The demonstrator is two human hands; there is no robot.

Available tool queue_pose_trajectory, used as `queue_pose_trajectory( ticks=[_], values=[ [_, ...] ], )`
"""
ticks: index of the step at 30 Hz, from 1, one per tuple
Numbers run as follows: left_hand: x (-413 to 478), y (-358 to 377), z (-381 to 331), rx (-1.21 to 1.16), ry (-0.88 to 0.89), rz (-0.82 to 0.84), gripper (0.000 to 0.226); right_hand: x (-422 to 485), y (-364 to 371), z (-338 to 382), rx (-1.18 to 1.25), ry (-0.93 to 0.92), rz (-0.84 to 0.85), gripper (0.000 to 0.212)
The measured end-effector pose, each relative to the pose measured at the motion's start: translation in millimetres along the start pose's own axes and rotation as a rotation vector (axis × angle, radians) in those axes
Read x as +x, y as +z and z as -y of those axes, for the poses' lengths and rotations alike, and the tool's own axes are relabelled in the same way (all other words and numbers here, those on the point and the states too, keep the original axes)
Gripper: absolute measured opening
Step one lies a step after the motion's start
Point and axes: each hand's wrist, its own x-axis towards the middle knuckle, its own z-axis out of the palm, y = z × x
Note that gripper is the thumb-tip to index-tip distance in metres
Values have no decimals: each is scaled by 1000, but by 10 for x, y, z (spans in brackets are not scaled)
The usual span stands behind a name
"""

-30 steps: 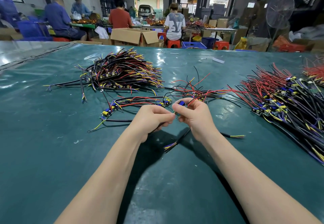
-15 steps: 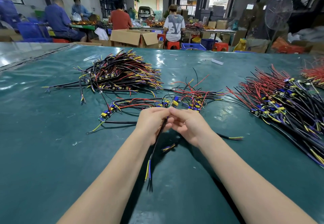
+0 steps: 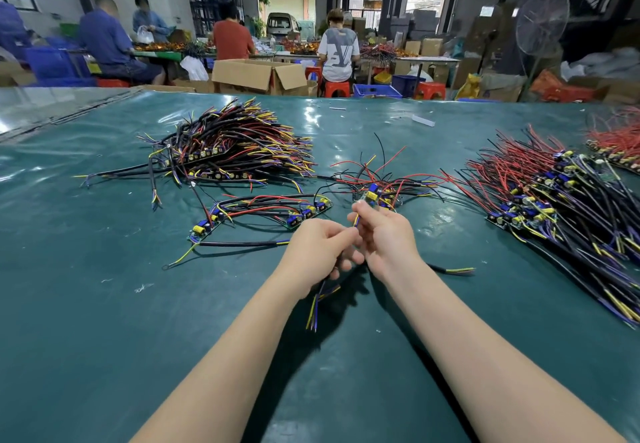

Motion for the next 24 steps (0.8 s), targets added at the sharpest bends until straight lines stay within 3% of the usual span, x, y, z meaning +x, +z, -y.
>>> queue_pose_trajectory(
  ticks=[4,11,16,20,24],
  values=[
    [-18,-40,36,224,60,30,24,85,-86,69,32,-32,-50,24],
    [-46,-248,-7,107,-74,396,11,196,-98,64,103,25,25,22],
    [33,-389,76,165,-99,179,17,309,11,81,165,41,-38,26],
    [58,-375,121,199,-87,235,25,400,97,61,134,47,-54,25],
    [36,-422,112,66,-158,306,19,468,67,-19,230,54,-28,22]
  ],
)
